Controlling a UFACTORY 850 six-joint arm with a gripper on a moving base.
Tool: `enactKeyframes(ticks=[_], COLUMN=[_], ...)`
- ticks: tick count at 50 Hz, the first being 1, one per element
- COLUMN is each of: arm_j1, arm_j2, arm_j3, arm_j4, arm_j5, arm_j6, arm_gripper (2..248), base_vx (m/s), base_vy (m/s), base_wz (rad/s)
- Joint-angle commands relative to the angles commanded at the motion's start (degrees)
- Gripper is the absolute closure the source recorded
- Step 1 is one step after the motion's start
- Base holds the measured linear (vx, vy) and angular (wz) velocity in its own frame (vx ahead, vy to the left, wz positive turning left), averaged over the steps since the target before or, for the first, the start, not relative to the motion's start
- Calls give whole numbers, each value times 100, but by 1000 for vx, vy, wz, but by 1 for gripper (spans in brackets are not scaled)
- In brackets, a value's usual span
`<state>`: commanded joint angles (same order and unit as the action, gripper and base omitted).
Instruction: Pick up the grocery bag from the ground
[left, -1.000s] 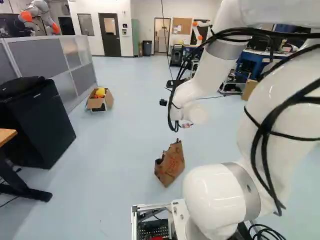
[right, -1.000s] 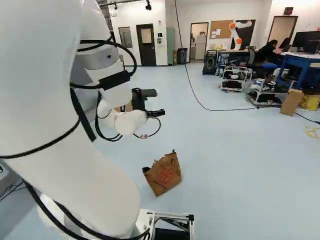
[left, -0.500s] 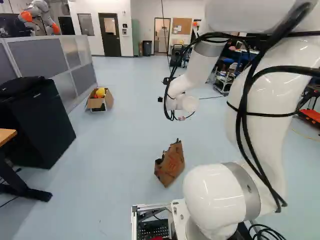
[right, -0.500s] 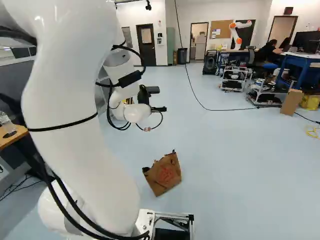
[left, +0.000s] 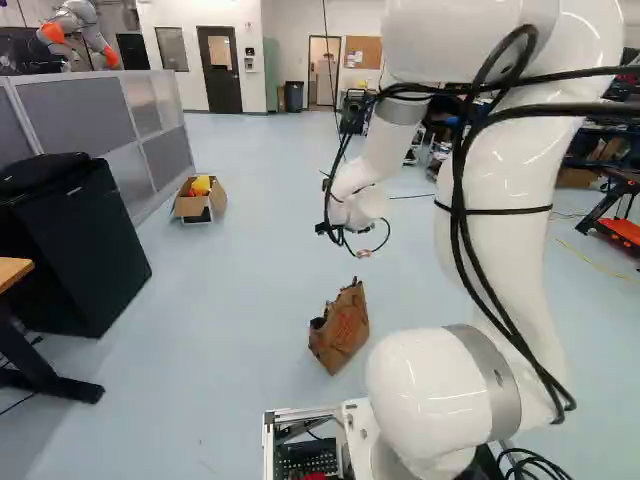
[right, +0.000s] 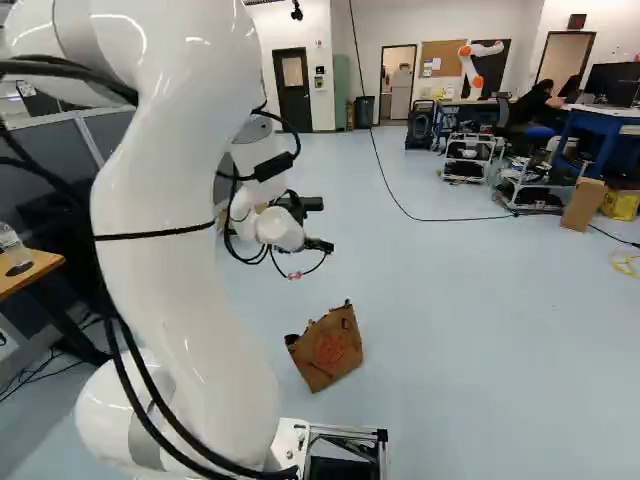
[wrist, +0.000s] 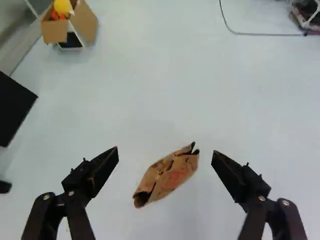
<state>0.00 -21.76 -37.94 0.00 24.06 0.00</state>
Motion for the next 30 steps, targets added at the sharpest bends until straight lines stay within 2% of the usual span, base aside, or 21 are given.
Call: enactKeyframes(ticks=[30], arm_j1=[0], arm_j2=[-1195], arm_j3=[-538], arm_j4=[0], arm_j5=[-128], arm_j6=[0], arm_gripper=[3], base_vx=[0], base_vy=[0], base_wz=[0])
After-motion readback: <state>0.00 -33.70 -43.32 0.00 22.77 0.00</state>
